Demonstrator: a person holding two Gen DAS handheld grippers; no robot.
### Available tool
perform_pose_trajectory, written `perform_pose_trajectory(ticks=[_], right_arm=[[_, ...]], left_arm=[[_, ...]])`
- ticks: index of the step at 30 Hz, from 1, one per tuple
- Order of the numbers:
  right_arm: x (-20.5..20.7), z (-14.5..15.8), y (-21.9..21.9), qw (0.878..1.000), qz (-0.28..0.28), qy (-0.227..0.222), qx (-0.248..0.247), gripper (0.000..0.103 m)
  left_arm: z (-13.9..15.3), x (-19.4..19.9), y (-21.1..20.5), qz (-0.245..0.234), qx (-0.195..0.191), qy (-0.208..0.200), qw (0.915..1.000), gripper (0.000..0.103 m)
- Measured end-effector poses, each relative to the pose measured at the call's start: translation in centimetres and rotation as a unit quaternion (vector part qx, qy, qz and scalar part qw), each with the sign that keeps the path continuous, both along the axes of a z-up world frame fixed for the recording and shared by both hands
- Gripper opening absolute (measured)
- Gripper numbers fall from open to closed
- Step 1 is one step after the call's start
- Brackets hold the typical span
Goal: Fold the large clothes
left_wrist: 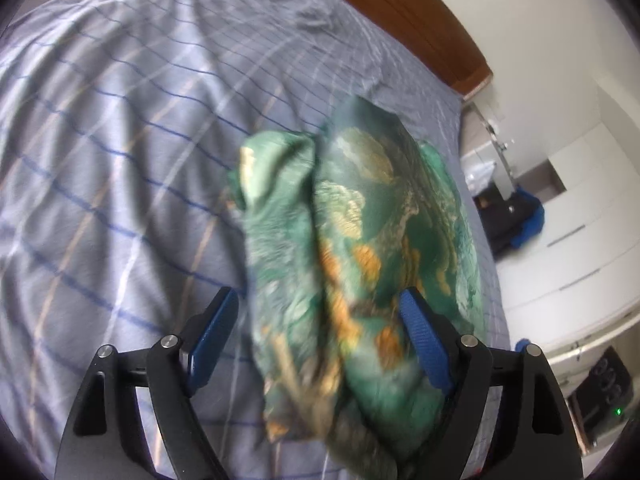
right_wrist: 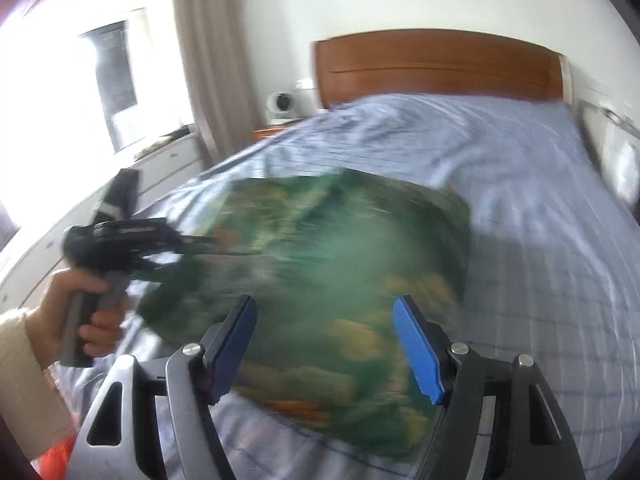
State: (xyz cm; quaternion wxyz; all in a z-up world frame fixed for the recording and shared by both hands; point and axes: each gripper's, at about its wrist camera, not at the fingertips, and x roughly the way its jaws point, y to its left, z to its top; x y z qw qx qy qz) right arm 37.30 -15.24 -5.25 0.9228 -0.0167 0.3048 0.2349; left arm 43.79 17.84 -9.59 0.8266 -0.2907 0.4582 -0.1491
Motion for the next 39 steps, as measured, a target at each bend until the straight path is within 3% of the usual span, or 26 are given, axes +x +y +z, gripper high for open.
perform_pose_trajectory(ticks=[3,5,7,9,12,17,21,24,27,32,36,39], right_arm=[[-1.0,0.1,3.9,0.997,0.07,-0.005,0.016,0.071],[-1.6,-0.7,7.1,0.994,0.112,-0.013,0.004,0.071],[-2.0,-3.0,10.9,0.987,0.159,0.009,-0.023,0.074],[-1.8,-6.1,14.1,0.98,0.179,0.051,-0.073,0.075],[-3.2,-7.8,15.3,0.978,0.178,0.04,-0.1,0.075],[-6.1,-4.8,12.5,0.984,0.158,-0.002,-0.077,0.075],[-8.7,-3.4,7.8,0.989,0.124,-0.024,-0.077,0.088],[-9.4,-3.8,4.2,0.993,0.09,-0.016,-0.077,0.089],[-9.6,-4.7,0.7,0.995,0.045,0.006,-0.088,0.089],[-9.2,-5.9,-4.6,0.996,-0.026,0.047,-0.074,0.089],[-9.6,-5.9,-6.8,0.995,-0.051,0.052,-0.067,0.089],[-9.8,-5.9,-7.3,0.995,-0.057,0.049,-0.07,0.089]], left_arm=[[0.7,-2.0,2.1,0.025,-0.002,-0.005,0.9997,0.084],[1.3,-3.1,3.1,0.033,0.008,-0.006,0.9994,0.084],[1.8,-4.0,4.2,0.04,0.027,-0.005,0.9988,0.084],[2.2,-5.1,5.1,0.044,0.048,-0.002,0.9978,0.084],[2.6,-5.8,5.6,0.043,0.072,-0.004,0.9964,0.084],[4.2,-7.9,3.6,0.049,0.144,-0.042,0.9875,0.089],[6.3,-10.4,0.5,0.069,0.232,-0.091,0.9659,0.095],[7.2,-11.4,-1.7,0.078,0.283,-0.115,0.9491,0.095],[7.6,-11.8,-3.0,0.078,0.309,-0.125,0.9396,0.096],[8.3,-12.5,-4.6,0.076,0.333,-0.13,0.9307,0.096],[8.6,-12.8,-5.4,0.082,0.356,-0.133,0.9212,0.096],[8.5,-12.7,-5.9,0.078,0.364,-0.133,0.9186,0.096]])
